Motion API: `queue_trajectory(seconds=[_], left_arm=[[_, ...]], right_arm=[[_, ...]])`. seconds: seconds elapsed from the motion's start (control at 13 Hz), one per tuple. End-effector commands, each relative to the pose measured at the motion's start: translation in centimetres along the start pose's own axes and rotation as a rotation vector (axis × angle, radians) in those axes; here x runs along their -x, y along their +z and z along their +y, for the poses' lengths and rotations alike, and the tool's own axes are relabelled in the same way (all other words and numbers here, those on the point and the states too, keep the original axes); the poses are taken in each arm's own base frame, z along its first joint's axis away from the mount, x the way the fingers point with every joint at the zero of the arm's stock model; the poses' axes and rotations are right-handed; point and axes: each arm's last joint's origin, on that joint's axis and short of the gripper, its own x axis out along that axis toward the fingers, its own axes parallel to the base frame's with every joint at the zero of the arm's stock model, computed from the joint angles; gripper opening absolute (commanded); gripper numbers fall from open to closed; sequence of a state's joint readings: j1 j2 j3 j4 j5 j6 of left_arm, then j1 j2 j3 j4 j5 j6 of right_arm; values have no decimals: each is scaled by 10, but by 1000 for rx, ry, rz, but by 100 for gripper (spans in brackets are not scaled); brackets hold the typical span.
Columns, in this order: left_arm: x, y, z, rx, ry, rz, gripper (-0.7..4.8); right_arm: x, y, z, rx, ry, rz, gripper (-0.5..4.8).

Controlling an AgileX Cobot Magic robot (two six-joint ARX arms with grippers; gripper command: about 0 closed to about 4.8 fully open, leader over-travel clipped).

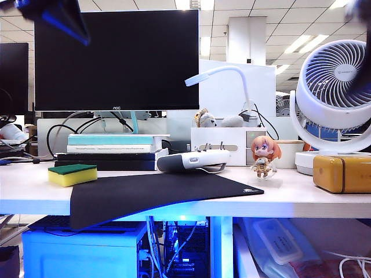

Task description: Open the drawer, place the cleaning sponge inside, then close the drawer.

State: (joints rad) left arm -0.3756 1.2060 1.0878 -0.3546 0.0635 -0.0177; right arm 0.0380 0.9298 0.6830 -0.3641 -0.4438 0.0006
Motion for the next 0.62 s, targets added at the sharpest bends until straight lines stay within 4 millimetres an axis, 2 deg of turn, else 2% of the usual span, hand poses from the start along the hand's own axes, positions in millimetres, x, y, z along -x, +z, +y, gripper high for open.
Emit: queue_trajectory(seconds=[0.08, 0.23, 0.62], left_arm=[[-13, 1, 9, 29, 42, -12, -6], [-29, -1, 15, 34, 114, -13, -6], [-71, -16, 24, 34, 150, 53, -6]], right_arm=[[20, 8, 20, 87, 143, -112, -5], [38, 9, 32, 134, 240, -187, -6], [58, 9, 41, 157, 261, -259, -6]])
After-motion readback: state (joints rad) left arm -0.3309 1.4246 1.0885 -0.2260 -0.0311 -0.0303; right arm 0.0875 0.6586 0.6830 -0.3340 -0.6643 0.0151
